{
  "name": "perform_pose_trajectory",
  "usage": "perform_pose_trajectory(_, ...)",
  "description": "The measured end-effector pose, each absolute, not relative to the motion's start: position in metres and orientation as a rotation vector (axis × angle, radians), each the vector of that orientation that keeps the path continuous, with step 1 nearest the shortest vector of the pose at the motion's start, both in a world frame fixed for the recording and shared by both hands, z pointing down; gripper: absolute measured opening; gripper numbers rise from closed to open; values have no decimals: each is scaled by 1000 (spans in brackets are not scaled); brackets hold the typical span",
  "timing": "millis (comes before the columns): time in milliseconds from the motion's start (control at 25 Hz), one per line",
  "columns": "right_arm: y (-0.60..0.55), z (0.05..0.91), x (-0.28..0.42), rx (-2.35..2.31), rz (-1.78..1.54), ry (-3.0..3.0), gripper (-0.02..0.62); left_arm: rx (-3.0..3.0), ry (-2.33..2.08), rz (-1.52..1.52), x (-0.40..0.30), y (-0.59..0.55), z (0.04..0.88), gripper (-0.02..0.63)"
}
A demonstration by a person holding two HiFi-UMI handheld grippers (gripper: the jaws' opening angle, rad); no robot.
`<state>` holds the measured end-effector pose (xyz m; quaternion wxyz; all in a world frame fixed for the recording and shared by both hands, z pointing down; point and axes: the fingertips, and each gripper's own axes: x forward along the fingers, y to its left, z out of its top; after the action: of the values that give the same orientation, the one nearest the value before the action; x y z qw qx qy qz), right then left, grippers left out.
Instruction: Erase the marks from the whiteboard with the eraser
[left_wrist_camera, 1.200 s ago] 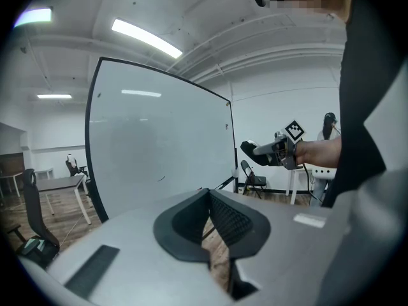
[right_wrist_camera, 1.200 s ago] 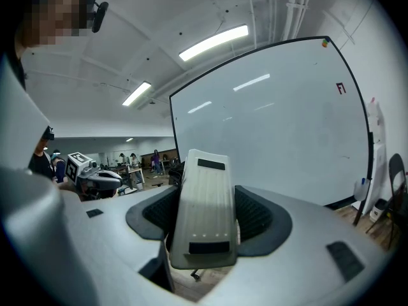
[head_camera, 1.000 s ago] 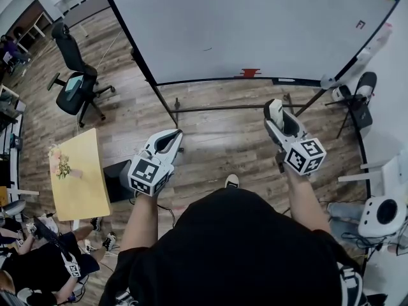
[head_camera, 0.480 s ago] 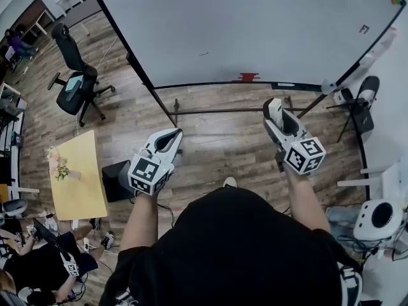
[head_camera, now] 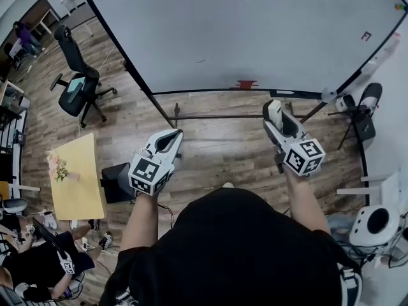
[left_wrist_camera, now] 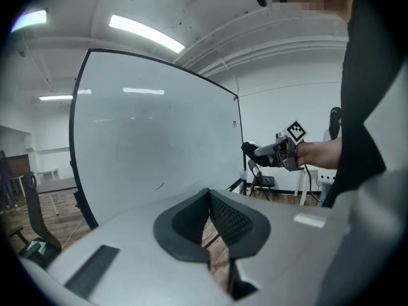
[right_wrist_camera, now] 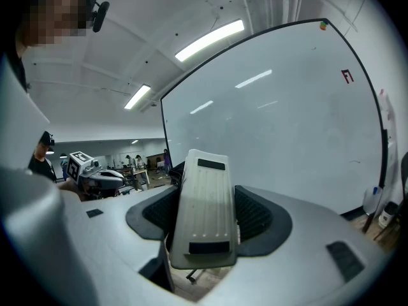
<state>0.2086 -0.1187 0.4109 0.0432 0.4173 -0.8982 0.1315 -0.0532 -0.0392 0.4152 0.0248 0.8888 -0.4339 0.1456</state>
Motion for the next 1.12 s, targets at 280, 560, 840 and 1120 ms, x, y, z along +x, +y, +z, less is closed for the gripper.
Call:
perform_pose_trajectory(280, -143, 410, 221, 1248, 390, -2757, 262, 2752, -1363, 448, -35, -60, 412, 11)
perform_pose_trajectory(560, -168, 411, 222, 1203, 389, -2774, 262, 2724, -1409, 443, -33, -77, 410, 11)
perform_pose_trajectory(840, -190, 410, 209, 1141, 382, -2798, 262, 2694, -1452, 444, -39, -89, 411, 11)
perform_pose_trajectory(1120, -205, 413, 211, 1109, 375, -2795, 262, 2684, -1453, 440, -33, -105, 417, 11)
